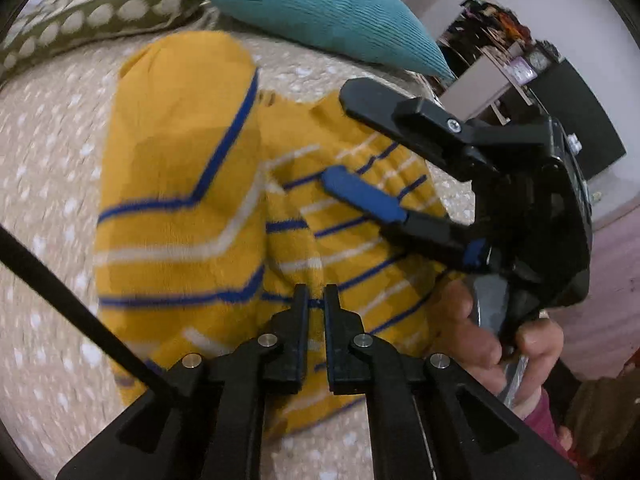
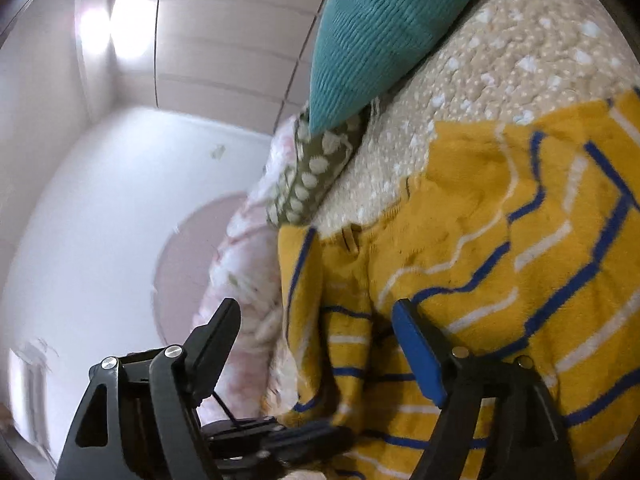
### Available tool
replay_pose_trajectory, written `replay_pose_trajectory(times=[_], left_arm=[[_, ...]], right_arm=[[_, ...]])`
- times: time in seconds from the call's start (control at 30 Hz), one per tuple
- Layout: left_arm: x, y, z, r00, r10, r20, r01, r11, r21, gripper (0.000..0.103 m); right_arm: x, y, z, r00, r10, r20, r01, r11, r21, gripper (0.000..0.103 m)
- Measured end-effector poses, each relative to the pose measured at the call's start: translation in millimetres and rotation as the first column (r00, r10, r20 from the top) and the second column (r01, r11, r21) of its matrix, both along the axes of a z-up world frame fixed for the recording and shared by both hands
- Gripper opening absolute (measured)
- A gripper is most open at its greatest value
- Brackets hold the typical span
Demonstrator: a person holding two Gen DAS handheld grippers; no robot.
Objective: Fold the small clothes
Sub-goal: 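Fold the held side edge over the body with the left gripper while the right tool approaches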
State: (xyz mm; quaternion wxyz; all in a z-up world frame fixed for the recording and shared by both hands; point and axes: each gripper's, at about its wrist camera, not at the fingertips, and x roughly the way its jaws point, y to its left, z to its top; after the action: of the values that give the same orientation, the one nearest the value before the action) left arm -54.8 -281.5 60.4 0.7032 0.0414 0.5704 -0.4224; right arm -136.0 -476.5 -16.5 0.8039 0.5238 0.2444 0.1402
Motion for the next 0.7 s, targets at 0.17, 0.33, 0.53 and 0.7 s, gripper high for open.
replay_pose_trajectory(times=[0.17, 0.33, 0.53, 0.7], left_arm=[[-19.6, 55.4, 41.4, 0.996, -0.013, 0.084, 0.021, 0.995, -0.099, 0.033], [-10.8, 90.5, 48.0, 0.990, 0.035, 0.137, -0.025, 0.997, -0.074, 0.033], [10.3, 130.6, 25.4, 0.989, 0.146, 0.027, -0.142, 0.983, -0.118, 0.033], [29.7, 178.8, 15.5, 0.959, 0.284, 0.009, -0.282, 0.953, -0.113, 0.051]], right_arm=[[7.4, 20.8, 12.2, 0.995, 0.097, -0.002, -0.097, 0.992, -0.079, 0.086], [27.2, 53.4, 13.8, 0.986, 0.166, -0.036, -0.169, 0.974, -0.149, 0.089], [48.5, 87.4, 13.5, 0.978, 0.200, -0.060, -0.207, 0.964, -0.169, 0.093], [61.5, 95.6, 9.4, 0.973, 0.204, -0.104, -0.220, 0.959, -0.180, 0.093]])
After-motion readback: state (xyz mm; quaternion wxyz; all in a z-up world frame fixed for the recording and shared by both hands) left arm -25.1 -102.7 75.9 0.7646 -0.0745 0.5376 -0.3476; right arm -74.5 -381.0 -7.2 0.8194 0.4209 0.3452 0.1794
